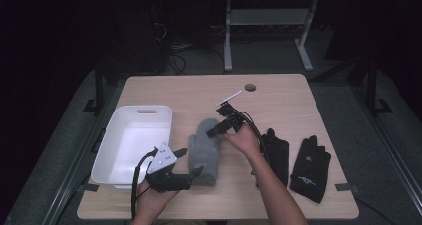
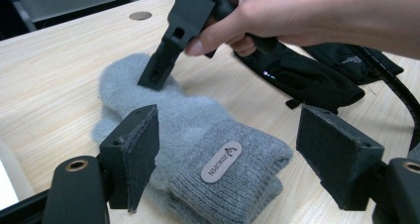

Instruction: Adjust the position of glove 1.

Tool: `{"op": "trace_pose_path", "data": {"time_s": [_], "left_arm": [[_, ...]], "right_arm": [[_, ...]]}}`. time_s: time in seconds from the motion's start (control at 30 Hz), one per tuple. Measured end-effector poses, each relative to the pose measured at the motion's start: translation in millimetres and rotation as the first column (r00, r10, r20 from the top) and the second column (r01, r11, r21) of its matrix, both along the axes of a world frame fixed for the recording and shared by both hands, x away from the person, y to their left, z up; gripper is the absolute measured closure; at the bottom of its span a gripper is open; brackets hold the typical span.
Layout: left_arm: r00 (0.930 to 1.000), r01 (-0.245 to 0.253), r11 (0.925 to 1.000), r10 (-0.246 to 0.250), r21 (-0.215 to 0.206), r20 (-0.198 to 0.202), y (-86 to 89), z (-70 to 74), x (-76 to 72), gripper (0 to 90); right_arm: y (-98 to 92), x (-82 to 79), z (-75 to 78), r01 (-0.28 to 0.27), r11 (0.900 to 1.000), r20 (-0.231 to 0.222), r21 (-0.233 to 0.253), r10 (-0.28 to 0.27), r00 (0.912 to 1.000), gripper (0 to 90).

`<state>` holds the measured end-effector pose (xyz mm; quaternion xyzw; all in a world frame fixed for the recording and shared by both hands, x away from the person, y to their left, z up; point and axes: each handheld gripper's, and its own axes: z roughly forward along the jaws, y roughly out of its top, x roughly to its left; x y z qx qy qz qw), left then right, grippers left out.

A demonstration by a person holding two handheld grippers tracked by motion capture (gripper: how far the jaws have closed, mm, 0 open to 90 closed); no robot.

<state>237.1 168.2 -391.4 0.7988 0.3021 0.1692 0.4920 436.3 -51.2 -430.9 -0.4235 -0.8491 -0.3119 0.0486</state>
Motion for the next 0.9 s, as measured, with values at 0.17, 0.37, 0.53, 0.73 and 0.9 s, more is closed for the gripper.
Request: {"op": "trace_pose_path", "data": {"time_s": [0.17, 0.37, 0.53, 0.73, 0.9], "left_arm": [[1.0000, 0.003, 1.0000, -0.003, 0.003, 0.003, -0.1, 1.0, -0.8, 24.2], [1.0000, 0.004, 1.0000, -0.004, 0.003, 0.003, -0.1, 1.3, -1.2, 24.2], [1.0000, 0.007, 1.0000, -0.007, 0.007, 0.000, -1.6, 0.5, -1.1, 24.2], [0.9999, 0.010, 0.9999, -0.010, 0.008, -0.009, -2.9, -0.7, -0.1, 24.2], [0.9998, 0.017, 0.9998, -0.017, -0.006, -0.013, -5.0, -0.9, -0.1, 24.2]], "right_arm": [[1.2, 4.1, -14.3, 0.019, 1.000, -0.057, 0.024, -0.018, 0.9982, 36.7], [1.0, 2.7, -22.0, 0.014, 0.995, -0.081, 0.101, -0.006, 0.9967, 57.8], [-5.5, 0.8, -22.3, 0.012, 0.988, -0.083, 0.155, 0.000, 0.9966, 70.8], [-12.4, -4.6, -14.1, -0.012, 0.986, -0.034, 0.165, 0.018, 0.9993, 76.2], [-19.6, -10.5, -3.3, -0.029, 0.987, 0.000, 0.159, 0.029, 0.9996, 76.7]]}}
